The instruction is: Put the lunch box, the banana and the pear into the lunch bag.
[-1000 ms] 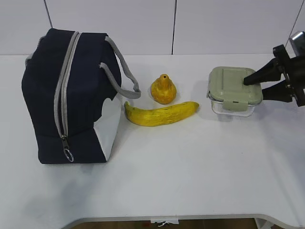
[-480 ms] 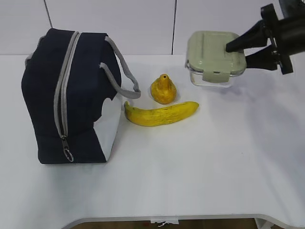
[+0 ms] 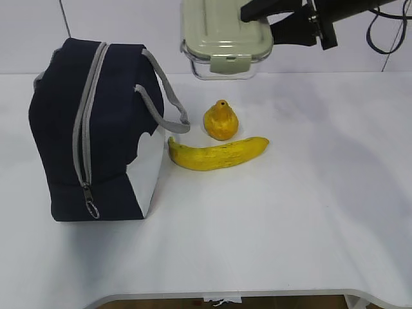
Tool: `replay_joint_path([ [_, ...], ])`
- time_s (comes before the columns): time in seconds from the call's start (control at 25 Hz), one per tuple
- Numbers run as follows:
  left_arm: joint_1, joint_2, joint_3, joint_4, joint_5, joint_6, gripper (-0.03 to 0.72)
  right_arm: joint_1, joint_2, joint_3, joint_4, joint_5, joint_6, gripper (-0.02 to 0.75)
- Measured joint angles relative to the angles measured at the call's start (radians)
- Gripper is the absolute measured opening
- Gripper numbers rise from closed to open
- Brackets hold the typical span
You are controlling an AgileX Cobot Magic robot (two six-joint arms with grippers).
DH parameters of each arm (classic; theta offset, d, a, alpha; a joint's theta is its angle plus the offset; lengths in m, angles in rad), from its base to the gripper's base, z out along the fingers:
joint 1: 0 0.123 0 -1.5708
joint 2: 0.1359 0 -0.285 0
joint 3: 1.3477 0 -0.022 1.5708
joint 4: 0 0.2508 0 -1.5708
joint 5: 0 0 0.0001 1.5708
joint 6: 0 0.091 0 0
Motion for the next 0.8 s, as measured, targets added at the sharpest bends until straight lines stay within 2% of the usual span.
replay_joint_path([
  [0.24, 0.0, 0.208, -0.066, -0.067, 0.003, 0.1, 0.362, 0.097, 0.0, -0.005, 0.016, -0.025, 0.004, 0.372],
  [0.6, 0.0, 0.403, -0.167, -0.155, -0.064, 0.195, 0.356, 0.217, 0.0, -0.005, 0.042, -0.233, 0.006, 0.372],
  [0.68, 0.0, 0.426, -0.172, -0.162, -0.079, 0.204, 0.33, 0.235, 0.0, -0.005, 0.049, -0.273, 0.006, 0.372],
  [0.8, 0.0, 0.447, -0.172, -0.164, -0.086, 0.217, 0.214, 0.257, 0.002, -0.005, 0.071, -0.31, 0.006, 0.372],
])
